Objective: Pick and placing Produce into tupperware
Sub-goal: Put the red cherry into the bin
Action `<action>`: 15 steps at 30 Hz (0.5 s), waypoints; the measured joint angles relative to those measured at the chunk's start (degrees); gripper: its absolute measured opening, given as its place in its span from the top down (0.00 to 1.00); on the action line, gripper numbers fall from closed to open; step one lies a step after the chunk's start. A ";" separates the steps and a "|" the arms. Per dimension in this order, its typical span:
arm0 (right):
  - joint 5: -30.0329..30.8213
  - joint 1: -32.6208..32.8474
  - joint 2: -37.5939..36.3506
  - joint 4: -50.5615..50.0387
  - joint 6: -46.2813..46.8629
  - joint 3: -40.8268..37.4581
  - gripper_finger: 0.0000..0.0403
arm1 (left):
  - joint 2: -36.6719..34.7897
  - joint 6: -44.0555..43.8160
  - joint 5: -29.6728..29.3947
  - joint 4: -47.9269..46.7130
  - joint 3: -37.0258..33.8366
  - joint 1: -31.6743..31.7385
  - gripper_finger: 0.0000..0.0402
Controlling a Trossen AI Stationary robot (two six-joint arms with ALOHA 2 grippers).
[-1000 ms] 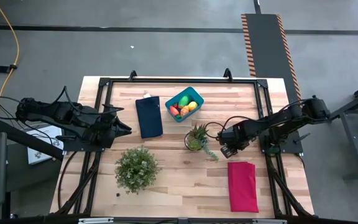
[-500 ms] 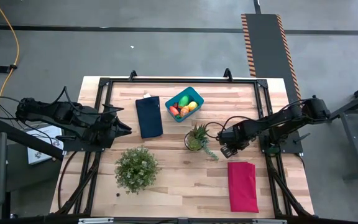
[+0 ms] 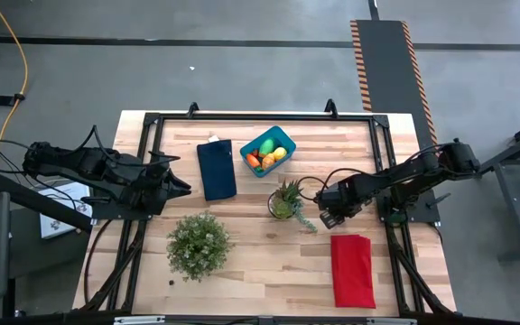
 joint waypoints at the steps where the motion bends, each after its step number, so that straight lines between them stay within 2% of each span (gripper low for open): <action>1: 0.00 0.03 -0.01 -0.06 -0.04 0.00 0.60 | 0.02 0.00 -0.01 0.00 0.00 -0.01 0.80; 15: -0.74 0.08 -0.01 0.01 0.46 0.00 0.60 | 0.00 0.00 0.23 -0.02 0.00 0.01 0.80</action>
